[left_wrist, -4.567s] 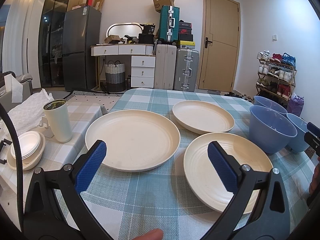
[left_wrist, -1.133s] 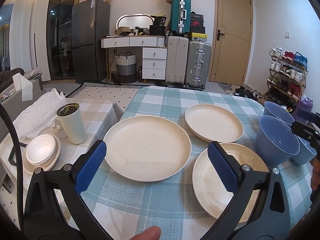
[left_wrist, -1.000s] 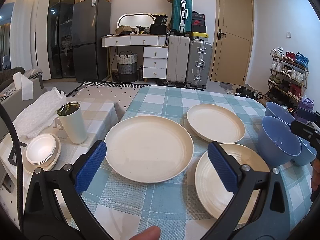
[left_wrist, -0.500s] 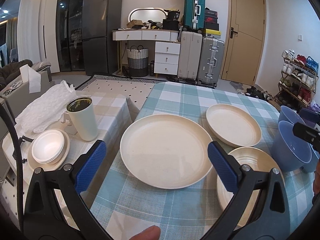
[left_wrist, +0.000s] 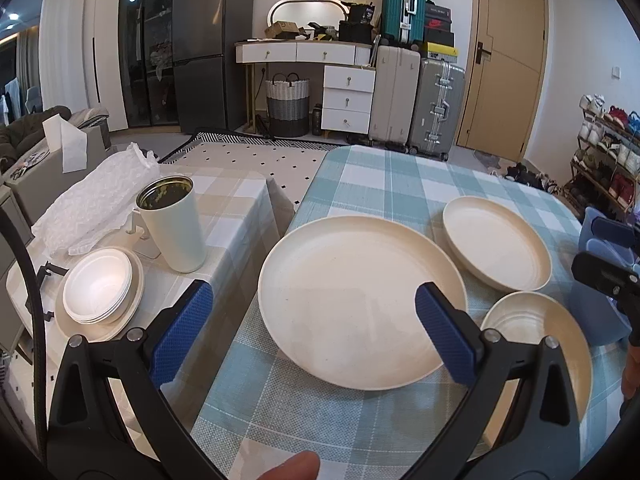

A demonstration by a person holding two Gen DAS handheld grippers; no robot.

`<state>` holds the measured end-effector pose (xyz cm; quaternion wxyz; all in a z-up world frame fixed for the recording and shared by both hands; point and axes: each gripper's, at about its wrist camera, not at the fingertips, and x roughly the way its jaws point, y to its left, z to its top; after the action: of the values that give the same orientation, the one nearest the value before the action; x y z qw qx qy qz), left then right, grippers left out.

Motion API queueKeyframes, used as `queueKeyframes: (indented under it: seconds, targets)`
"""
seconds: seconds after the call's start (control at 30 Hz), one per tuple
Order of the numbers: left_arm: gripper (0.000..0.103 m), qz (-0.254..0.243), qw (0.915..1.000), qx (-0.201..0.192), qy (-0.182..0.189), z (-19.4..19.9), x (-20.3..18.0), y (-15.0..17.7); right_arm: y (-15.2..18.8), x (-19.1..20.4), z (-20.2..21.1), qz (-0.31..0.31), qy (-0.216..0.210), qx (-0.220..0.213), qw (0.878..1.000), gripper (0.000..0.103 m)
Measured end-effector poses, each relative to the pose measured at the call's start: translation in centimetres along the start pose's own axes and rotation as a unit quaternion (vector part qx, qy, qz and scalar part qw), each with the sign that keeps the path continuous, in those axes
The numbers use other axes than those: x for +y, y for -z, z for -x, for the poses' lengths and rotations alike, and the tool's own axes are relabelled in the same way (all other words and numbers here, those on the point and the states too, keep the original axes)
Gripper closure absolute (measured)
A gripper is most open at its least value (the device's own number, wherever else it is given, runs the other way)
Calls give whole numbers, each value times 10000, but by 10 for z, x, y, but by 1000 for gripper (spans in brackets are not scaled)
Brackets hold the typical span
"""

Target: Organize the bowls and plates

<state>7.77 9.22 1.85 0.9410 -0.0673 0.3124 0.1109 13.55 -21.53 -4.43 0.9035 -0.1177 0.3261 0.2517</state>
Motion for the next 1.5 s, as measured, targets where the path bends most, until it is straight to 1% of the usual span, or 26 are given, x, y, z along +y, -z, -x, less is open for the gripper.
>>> queueKeyframes:
  seconds: [0.07, 0.23, 0.37, 0.57, 0.63, 0.77, 0.83, 0.97, 1.0, 1.1, 1.13, 1.2, 1.33, 1.37, 1.43, 1.5]
  targets:
    - [2, -21, 9999, 86, -63, -8, 1, 1, 0, 3, -8, 13, -16, 53, 10000, 1]
    - [2, 53, 9996, 285, -61, -26, 7, 2, -1, 7, -27, -2, -103, 212, 9997, 1]
    - [2, -34, 9989, 445, -116, -41, 10, 4, -2, 12, -44, -8, -152, 331, 9993, 1]
    - [3, 2, 9979, 645, -12, -54, 14, 13, 0, 18, -68, -28, -269, 541, 9982, 1]
    - [4, 23, 9977, 678, -4, -59, 15, 15, 1, 20, -77, -35, -324, 643, 9974, 6]
    - [7, 123, 9969, 778, 34, -64, 19, 19, 2, 25, -97, -15, -432, 846, 9955, 10]
    - [10, 167, 9963, 839, 62, -66, 22, 20, 3, 26, -107, -44, -525, 952, 9941, 18]
    - [12, 258, 9955, 906, 120, -72, 26, 22, 4, 28, -123, -170, -653, 1135, 9912, 19]
    - [12, 276, 9953, 917, 130, -74, 26, 21, 4, 28, -127, -184, -679, 1176, 9906, 21]
    - [17, 313, 9947, 970, 161, -79, 28, 23, 5, 28, -138, -225, -715, 1303, 9886, 28]
    - [20, 311, 9944, 995, 165, -81, 28, 23, 6, 27, -138, -246, -732, 1333, 9881, 31]
    - [26, 312, 9939, 1041, 172, -83, 29, 25, 6, 27, -145, -273, -747, 1401, 9869, 34]
    - [34, 312, 9930, 1122, 191, -87, 29, 28, 6, 27, -150, -302, -689, 1504, 9858, 47]
    - [35, 305, 9930, 1127, 194, -86, 28, 29, 6, 27, -153, -328, -661, 1538, 9853, 48]
    - [45, 301, 9928, 1145, 205, -87, 28, 29, 6, 26, -157, -358, -615, 1562, 9852, 54]
    - [51, 331, 9925, 1158, 195, -86, 28, 30, 6, 26, -158, -368, -573, 1579, 9851, 60]
